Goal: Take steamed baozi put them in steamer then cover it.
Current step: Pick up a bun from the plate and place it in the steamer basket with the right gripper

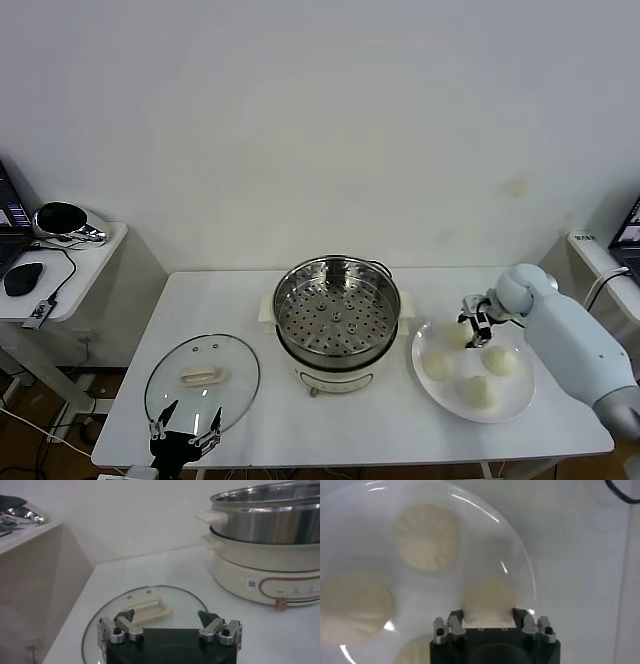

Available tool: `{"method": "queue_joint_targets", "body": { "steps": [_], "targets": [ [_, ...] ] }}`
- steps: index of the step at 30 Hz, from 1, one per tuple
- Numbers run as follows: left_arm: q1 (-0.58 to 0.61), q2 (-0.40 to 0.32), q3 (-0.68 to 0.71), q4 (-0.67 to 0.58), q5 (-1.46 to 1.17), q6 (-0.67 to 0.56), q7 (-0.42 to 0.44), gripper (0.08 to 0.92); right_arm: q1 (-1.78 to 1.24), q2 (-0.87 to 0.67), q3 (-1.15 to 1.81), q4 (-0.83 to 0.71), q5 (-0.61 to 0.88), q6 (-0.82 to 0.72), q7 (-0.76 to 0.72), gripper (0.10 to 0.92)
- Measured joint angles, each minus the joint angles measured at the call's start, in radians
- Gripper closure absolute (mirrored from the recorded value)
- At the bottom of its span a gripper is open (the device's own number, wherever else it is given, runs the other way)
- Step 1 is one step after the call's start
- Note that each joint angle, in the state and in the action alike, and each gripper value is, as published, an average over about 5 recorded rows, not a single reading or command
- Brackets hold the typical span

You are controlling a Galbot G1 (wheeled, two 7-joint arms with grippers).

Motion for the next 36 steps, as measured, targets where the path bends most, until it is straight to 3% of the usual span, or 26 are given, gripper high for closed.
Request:
{"method": "queue_joint_targets", "body": {
  "steps": [11, 19, 28, 36],
  "targets": [
    [-0.007, -0.002, 0.006, 0.002, 0.004, -0.001, -0.005, 0.177, 0.205, -0.017, -0.108, 0.03, 0.17, -0.031, -0.066, 0.419],
    [-0.007, -0.003, -0.006, -0.019, 0.004, -0.003, -0.013, 0.177, 0.468, 0.093, -0.239, -0.055, 0.313, 0.006, -0.145, 0.421],
    [-0.004, -0.017, -0.016, -0.037, 0.0, -0.004, -0.024, 0.177, 0.613, 0.282, -0.321, -0.203, 0.386, 0.275, -0.176, 0.421],
    [0.016, -0.033, -0.019, -0.062, 0.005, -0.005, -0.025, 0.177, 0.646, 0.387, -0.375, -0.253, 0.338, 0.542, -0.123, 0.418]
  ]
}}
